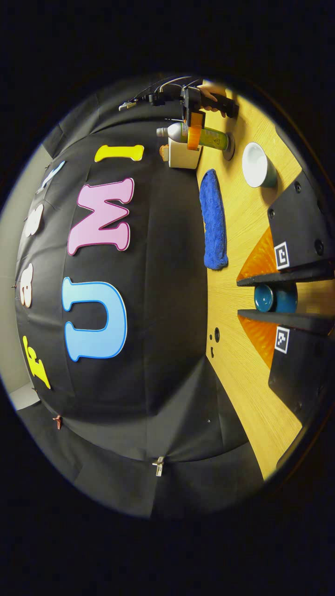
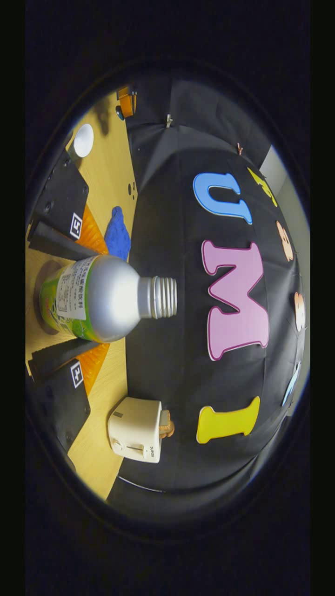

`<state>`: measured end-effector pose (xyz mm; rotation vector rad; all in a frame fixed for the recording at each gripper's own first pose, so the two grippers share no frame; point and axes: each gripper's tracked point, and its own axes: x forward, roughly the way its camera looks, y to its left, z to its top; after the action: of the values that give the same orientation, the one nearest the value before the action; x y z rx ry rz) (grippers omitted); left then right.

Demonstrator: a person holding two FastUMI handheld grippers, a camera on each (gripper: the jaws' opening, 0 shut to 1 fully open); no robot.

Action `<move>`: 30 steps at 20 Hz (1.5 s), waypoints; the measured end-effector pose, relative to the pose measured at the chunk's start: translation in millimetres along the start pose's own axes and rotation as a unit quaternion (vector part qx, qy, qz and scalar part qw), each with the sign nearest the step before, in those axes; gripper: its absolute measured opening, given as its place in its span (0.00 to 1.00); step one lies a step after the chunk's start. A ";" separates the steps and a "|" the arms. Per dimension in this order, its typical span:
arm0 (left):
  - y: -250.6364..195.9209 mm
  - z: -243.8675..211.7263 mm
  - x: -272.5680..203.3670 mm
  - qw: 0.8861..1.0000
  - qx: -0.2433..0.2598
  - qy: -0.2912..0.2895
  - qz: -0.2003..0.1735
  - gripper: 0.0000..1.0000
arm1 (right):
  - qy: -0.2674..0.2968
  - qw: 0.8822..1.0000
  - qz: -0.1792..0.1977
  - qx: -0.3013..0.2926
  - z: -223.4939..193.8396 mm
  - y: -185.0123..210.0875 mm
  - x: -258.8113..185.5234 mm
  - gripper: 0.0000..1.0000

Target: Open the teacup lid with one hand, grasp the water bottle and pour water into the teacup with the other hand; after pouring, place the water bottle on the coaster and then close the teacup lid.

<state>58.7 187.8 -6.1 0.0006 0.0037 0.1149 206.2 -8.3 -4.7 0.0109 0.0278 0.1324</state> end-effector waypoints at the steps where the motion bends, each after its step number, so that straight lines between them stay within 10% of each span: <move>1: 0.1 0.4 -0.3 1.000 0.000 0.000 0.000 0.31 | 0.003 1.000 0.001 0.001 -2.9 0.1 2.0 0.80; 9: 0.0 0.3 0.3 1.000 0.000 0.000 0.000 0.30 | 0.023 1.000 0.004 -0.007 -8.8 -1.1 2.8 0.83; 11: 0.1 0.0 0.1 1.000 0.000 0.000 0.000 0.30 | 0.041 0.999 0.000 -0.012 -16.7 -3.7 5.3 1.00; 30: 2.0 0.3 0.3 1.000 0.000 0.000 0.003 0.31 | 0.064 0.998 -0.009 -0.011 -19.5 1.6 -61.0 0.99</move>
<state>58.8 189.8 -5.8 0.0000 0.0047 0.1203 145.0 -14.6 -22.6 -0.0195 0.1547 0.1145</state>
